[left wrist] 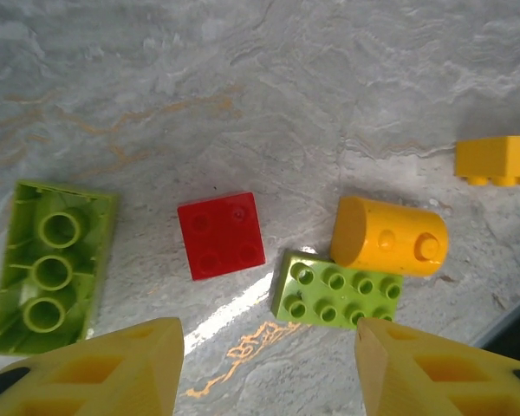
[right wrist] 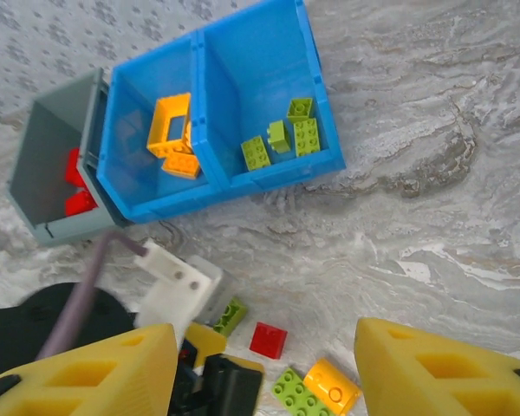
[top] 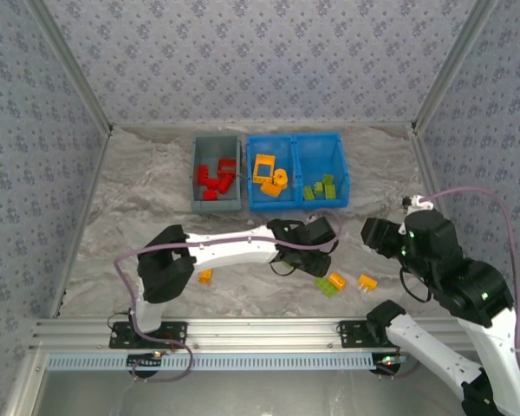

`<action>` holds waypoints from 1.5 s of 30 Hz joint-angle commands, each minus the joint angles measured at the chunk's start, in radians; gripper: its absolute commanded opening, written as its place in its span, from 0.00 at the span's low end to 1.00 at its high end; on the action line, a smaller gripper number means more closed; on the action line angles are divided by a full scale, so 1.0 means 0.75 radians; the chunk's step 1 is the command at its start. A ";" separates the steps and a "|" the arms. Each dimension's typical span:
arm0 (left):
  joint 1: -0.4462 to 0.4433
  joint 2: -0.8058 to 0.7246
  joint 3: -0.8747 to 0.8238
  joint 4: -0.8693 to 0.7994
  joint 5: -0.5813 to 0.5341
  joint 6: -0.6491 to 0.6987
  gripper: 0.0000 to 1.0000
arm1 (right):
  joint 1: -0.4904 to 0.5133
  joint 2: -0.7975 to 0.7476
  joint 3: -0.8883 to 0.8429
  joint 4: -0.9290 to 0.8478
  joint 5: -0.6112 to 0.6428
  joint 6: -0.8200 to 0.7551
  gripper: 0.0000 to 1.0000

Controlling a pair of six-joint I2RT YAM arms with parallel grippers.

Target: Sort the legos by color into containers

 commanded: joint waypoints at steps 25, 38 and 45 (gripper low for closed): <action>-0.027 0.286 0.272 -0.213 -0.130 -0.089 0.56 | 0.009 -0.048 -0.025 0.030 -0.039 -0.043 0.61; -0.012 0.415 0.377 -0.248 -0.141 -0.065 0.49 | 0.009 -0.001 0.035 -0.209 -0.199 0.154 0.61; -0.018 0.374 0.378 -0.247 -0.201 -0.055 0.27 | 0.009 -0.015 0.016 -0.176 -0.198 0.162 0.61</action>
